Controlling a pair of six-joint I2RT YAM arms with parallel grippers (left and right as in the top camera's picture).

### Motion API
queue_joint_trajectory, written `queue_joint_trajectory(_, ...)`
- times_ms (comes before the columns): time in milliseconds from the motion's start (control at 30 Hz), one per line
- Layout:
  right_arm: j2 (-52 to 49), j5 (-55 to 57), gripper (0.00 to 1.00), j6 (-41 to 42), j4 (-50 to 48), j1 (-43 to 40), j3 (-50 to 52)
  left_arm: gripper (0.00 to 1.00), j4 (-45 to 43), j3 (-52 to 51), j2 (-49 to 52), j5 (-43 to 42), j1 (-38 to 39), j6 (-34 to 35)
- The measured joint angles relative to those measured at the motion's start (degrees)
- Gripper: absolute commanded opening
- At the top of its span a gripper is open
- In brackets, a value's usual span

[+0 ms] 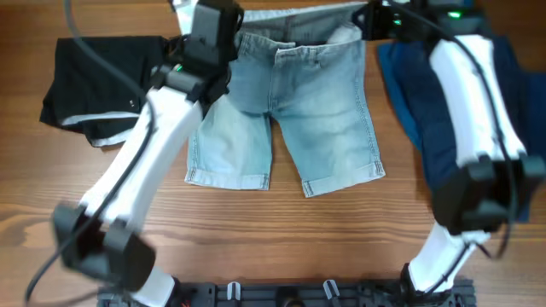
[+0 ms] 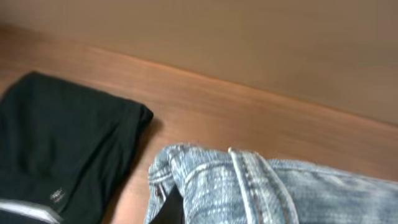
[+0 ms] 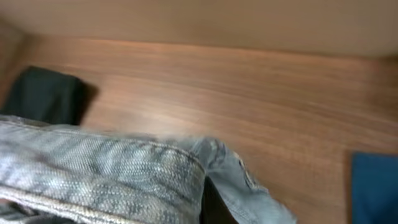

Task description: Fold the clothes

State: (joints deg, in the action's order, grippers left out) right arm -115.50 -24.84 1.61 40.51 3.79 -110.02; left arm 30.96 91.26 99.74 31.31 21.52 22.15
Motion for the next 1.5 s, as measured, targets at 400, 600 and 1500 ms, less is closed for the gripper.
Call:
queue_joint_trajectory(400, -12.7, 6.6, 1.00, 2.3, -12.6, -0.4, 0.0, 1.00, -14.7, 0.5, 17.0, 2.4, -5.6, -1.0)
queue_joint_trajectory(600, -1.2, 5.0, 1.00, -0.5, 4.4, -0.8, -0.2, 1.00, -0.9, 0.9, 2.9, -8.4, -5.9, -2.1)
queue_joint_trajectory(1500, 0.1, 3.5, 1.00, -3.3, 17.2, 1.4, -0.3, 1.00, -16.1, 22.0, 36.3, -26.6, -3.6, -40.2)
